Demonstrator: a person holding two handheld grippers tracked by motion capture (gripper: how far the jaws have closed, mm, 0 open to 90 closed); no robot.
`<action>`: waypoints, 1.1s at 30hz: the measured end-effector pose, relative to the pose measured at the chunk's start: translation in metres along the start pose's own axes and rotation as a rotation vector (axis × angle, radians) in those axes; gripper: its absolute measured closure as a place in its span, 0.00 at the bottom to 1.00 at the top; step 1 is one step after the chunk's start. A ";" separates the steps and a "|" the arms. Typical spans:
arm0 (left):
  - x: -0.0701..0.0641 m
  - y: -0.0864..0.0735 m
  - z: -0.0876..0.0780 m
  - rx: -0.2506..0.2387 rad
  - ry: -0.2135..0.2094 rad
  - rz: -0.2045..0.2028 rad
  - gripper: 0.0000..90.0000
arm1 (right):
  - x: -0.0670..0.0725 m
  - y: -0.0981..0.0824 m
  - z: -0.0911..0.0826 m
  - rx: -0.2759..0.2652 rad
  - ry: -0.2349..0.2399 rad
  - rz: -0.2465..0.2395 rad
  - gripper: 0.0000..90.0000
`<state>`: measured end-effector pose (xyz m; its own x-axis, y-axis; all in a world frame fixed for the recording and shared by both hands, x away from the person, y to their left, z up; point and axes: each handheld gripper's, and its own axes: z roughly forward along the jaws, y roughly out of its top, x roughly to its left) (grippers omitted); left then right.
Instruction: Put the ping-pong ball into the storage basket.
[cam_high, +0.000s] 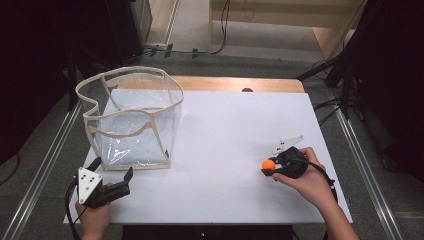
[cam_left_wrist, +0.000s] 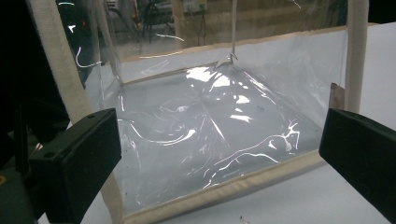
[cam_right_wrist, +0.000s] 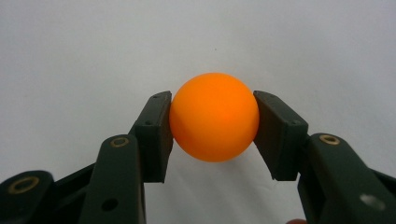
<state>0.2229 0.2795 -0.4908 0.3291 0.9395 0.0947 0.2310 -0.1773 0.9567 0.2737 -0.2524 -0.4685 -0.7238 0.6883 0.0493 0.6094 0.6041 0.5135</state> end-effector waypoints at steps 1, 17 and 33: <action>0.000 0.000 0.000 0.000 0.000 0.000 0.00 | 0.000 0.002 0.000 0.000 -0.001 -0.003 0.53; 0.000 0.000 0.000 0.001 -0.001 0.003 0.00 | 0.004 0.023 0.004 0.004 0.018 -0.038 0.53; 0.000 0.000 0.000 0.000 -0.002 0.003 0.00 | 0.008 0.043 0.005 0.003 0.025 -0.058 0.53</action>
<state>0.2230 0.2792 -0.4909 0.3318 0.9384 0.0965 0.2299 -0.1796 0.9565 0.2958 -0.2187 -0.4506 -0.7660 0.6416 0.0405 0.5669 0.6444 0.5132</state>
